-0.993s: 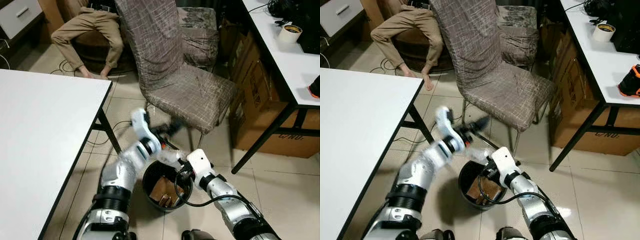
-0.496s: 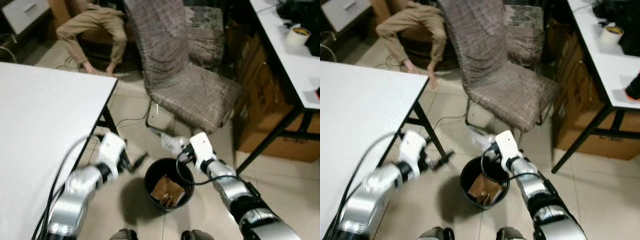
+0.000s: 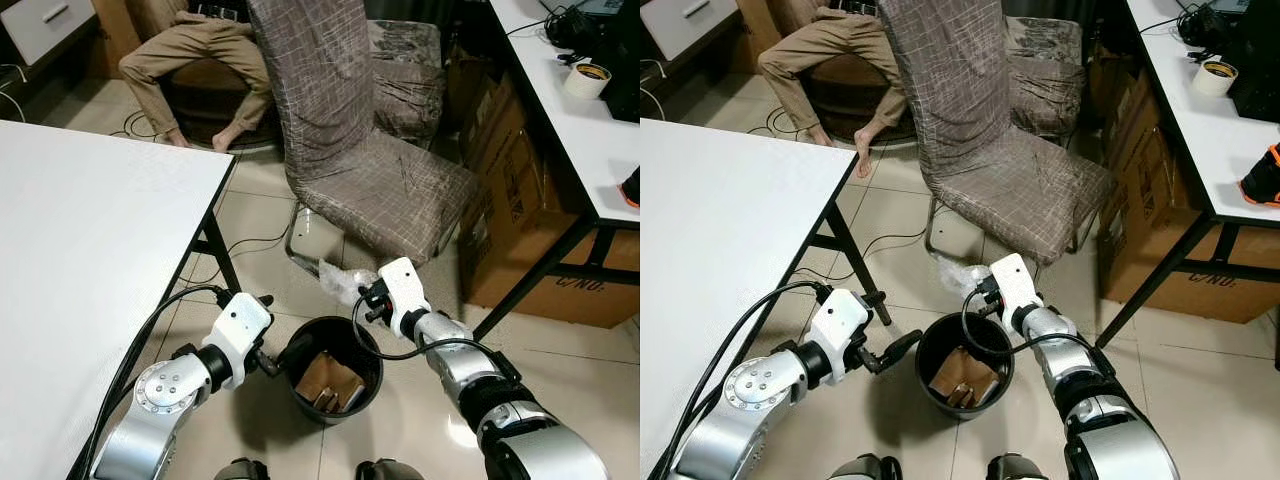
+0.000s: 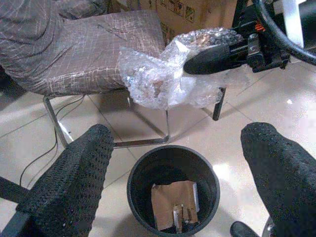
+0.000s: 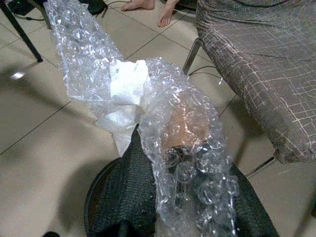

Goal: Picking trash to rubbish bin

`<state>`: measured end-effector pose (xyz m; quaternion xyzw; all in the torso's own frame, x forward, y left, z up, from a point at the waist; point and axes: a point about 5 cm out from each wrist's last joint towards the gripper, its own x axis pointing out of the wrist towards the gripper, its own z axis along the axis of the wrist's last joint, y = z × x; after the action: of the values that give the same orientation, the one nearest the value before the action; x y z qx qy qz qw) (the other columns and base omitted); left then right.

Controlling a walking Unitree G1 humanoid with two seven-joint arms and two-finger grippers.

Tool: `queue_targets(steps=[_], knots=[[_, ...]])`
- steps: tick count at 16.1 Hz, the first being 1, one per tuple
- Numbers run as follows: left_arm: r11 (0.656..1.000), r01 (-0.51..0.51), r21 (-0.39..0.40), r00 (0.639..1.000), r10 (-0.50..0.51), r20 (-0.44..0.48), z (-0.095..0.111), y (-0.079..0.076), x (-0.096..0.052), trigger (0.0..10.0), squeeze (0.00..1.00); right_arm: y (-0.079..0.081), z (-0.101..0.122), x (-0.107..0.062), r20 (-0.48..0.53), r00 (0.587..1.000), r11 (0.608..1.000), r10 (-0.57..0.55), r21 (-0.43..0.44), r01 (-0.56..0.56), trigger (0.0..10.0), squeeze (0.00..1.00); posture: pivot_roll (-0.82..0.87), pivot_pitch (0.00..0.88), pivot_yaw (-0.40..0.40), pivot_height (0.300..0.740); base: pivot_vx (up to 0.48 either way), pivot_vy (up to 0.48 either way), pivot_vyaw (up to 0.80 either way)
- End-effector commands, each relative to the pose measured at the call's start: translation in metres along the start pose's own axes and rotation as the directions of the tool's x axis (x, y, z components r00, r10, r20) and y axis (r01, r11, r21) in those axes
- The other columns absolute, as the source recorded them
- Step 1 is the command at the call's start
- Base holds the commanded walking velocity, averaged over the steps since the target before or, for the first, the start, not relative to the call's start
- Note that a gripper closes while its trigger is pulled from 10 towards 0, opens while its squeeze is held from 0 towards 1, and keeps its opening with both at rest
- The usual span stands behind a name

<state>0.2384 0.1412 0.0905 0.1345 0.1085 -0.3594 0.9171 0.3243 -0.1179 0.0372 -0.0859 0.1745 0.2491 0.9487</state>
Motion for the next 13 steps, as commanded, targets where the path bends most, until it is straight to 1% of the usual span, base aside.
queue_targets(steps=[1, 8, 11, 12, 13], knots=[[1.0, -0.003, 0.015, 1.0, 0.003, 0.007, 0.0038, -0.0024, -0.001, 10.0, 0.0, -0.0007, 0.0008, 0.0006, 0.006, 1.0, 1.0, 0.004, 0.02, -0.004, 10.0, 1.0, -0.09, 0.113, -0.02, 0.74, 0.0, 0.0, 0.0], [1.0, -0.023, 0.019, 1.0, 0.023, 0.012, 0.0058, 0.0002, -0.0006, 10.0, 0.0, 0.0027, 0.0037, 0.0029, 0.015, 0.999, 0.999, 0.031, 0.034, -0.031, 10.0, 1.0, -0.08, 0.112, -0.024, 0.74, 0.0, 0.0, 0.0], [0.999, -0.026, 0.021, 1.0, 0.026, 0.012, 0.0063, -0.0006, -0.0004, 10.0, 0.0, 0.0012, 0.0045, 0.0028, 0.018, 0.999, 0.999, 0.031, 0.042, -0.032, 10.0, 1.0, -0.08, 0.11, -0.022, 0.74, 0.0, 0.0, 0.0], [0.999, -0.041, 0.005, 0.999, 0.041, 0.017, 0.0073, -0.0006, 0.0004, 10.0, 0.0, -0.0002, 0.0052, 0.0029, 0.018, 1.0, 0.999, 0.015, 0.035, -0.016, 10.0, 1.0, -0.08, 0.11, -0.022, 0.74, 0.0, 0.0, 0.0], [0.996, -0.084, -0.023, 0.996, 0.084, 0.024, 0.0067, 0.0001, 0.0016, 10.0, 0.0, -0.001, 0.0058, 0.0028, 0.021, 1.0, 1.0, 0.0, 0.027, -0.001, 10.0, 1.0, -0.09, 0.093, -0.023, 0.74, 0.0, 0.0, 0.0]])
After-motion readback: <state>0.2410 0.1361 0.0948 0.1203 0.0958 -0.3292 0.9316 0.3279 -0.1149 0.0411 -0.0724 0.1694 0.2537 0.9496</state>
